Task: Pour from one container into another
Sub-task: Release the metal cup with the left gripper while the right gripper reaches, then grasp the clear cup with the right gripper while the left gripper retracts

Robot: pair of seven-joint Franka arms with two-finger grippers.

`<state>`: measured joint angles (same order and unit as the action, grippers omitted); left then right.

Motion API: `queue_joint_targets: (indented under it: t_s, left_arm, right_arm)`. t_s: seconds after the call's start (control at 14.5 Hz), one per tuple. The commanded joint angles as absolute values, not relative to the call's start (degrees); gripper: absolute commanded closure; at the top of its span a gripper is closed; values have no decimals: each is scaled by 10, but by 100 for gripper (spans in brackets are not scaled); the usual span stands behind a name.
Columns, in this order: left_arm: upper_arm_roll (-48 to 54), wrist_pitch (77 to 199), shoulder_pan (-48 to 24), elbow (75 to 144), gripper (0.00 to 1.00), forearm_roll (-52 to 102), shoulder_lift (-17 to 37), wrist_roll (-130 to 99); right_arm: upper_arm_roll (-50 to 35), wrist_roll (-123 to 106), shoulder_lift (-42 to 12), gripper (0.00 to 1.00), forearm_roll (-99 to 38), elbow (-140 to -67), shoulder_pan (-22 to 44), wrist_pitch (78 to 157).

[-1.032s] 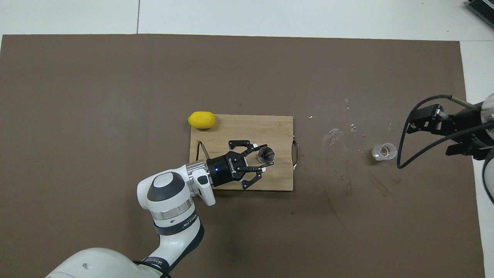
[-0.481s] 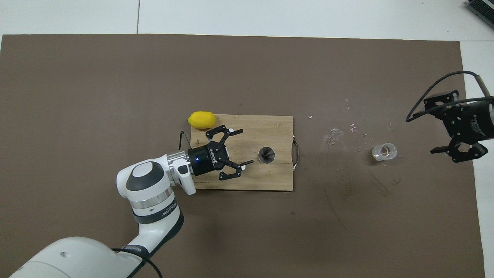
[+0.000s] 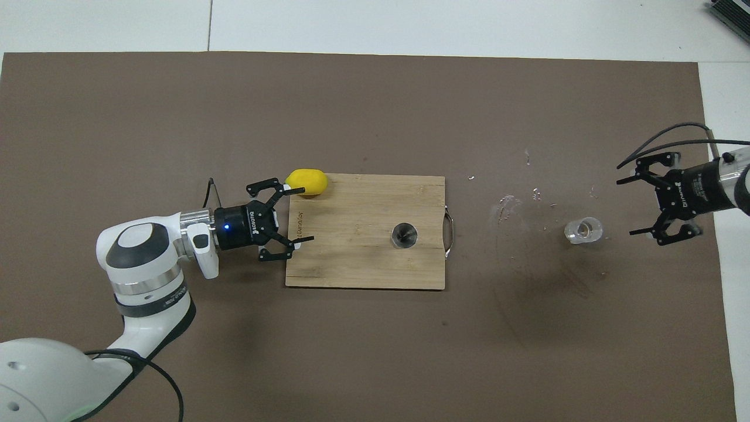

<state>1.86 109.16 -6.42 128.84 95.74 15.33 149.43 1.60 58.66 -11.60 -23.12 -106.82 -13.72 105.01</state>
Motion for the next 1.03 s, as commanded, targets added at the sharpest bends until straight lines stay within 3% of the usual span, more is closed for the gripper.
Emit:
queue_joint_targets:
  t_s: [0.0, 0.28, 0.62, 0.96]
  left_arm:
    - [20, 1038, 11, 1297, 0, 863, 134, 1501]
    - [19, 969, 113, 1224, 0, 697, 146, 1497]
    - [18, 890, 199, 1063, 0, 509, 189, 1460]
    - [16, 874, 230, 928, 0, 330, 199, 1408]
  right_arm:
    - [10, 545, -140, 0, -255, -1072, -163, 1058]
    - [10, 472, -177, 0, -279, -1082, -199, 1054]
    - [9, 429, -213, 0, -321, -1084, -208, 1053]
    - [9, 395, -211, 0, -354, -1121, -205, 1069]
